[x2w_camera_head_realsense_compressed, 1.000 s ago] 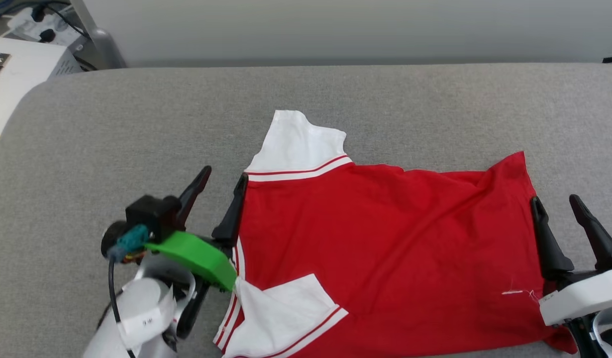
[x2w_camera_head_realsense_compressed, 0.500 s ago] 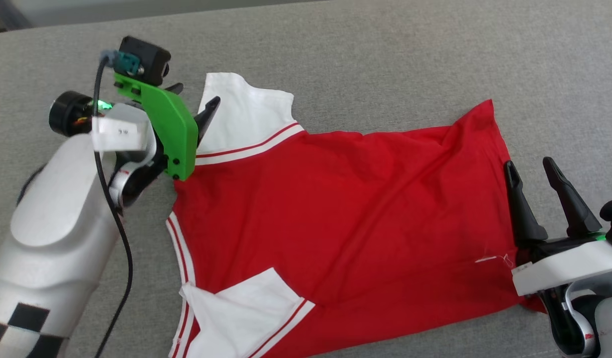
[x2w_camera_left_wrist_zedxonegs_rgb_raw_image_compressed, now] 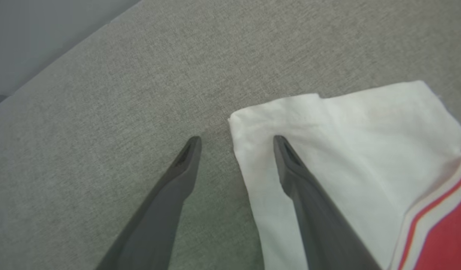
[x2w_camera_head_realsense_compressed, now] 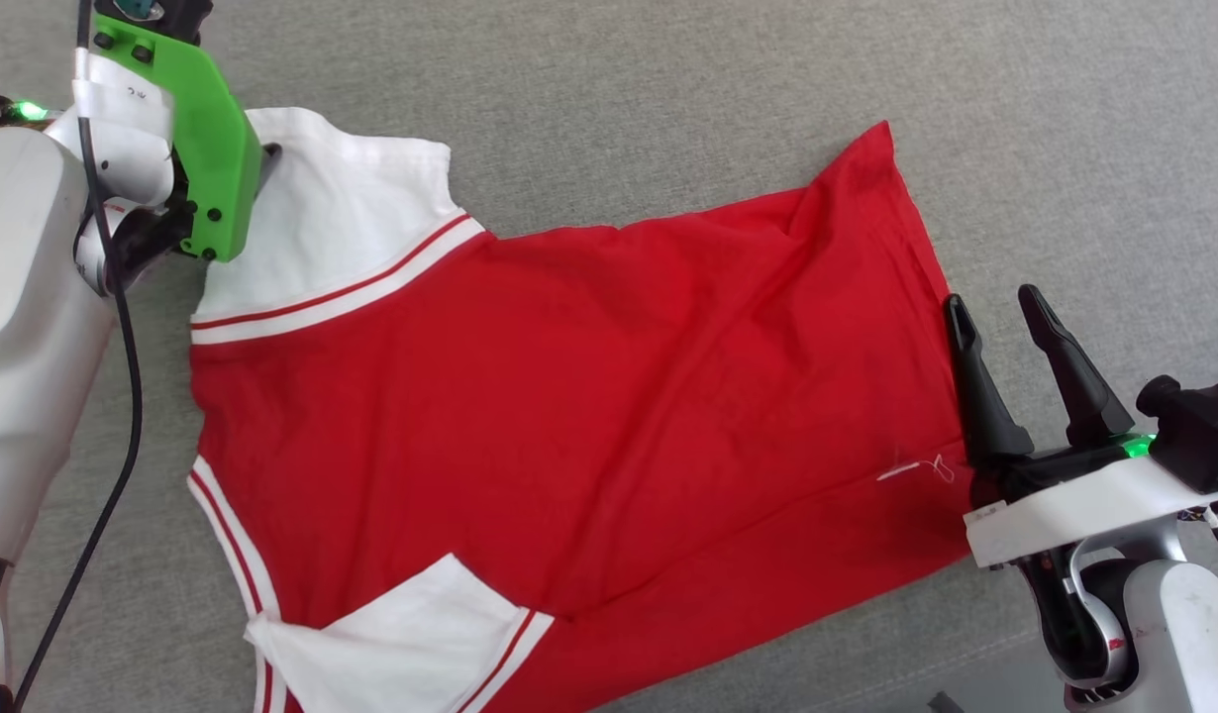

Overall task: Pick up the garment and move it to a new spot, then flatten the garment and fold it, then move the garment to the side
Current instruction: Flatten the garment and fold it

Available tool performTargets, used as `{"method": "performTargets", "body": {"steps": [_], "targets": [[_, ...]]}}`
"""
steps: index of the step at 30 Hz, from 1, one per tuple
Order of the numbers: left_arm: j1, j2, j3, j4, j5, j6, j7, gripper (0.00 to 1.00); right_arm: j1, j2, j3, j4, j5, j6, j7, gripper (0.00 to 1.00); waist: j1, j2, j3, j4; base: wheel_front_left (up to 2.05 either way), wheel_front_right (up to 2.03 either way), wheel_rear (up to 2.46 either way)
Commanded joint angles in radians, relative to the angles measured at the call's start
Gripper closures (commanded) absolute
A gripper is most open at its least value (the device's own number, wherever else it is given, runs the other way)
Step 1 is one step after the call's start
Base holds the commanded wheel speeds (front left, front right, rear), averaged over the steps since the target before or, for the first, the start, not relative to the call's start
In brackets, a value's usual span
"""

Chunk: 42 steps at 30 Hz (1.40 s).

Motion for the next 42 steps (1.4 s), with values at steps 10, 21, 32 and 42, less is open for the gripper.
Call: {"method": "performTargets", "body": {"steps": [10,21,32,42], "targets": [[0.009,0.017,-0.092,0.097,-0.033,-0.003,-0.019,1.0,-0.033,-0.032,0.019,0.022,0.011,-0.001,-0.019,0.0,-0.0001,-0.0001,0.017,-0.032,0.0,0.0,0.0],[0.052,0.009,-0.082,0.09,-0.124,-0.003,-0.18,1.0,-0.018,-0.059,-0.012,0.015,0.001,-0.001,0.017,0.0,-0.0001,-0.0001,-0.053,0.01,0.0,0.0,0.0],[0.115,0.021,-0.047,-0.036,-0.158,0.012,-0.306,1.0,-0.017,-0.149,-0.077,0.009,-0.003,-0.001,0.27,0.0,-0.0001,-0.0001,-0.137,0.116,0.0,0.0,0.0],[0.263,0.082,-0.033,-0.352,-0.181,0.108,-0.312,1.0,-0.124,-0.213,-0.115,0.013,0.005,-0.001,0.609,0.0,-0.0001,-0.0001,-0.147,0.198,0.0,0.0,0.0]]}}
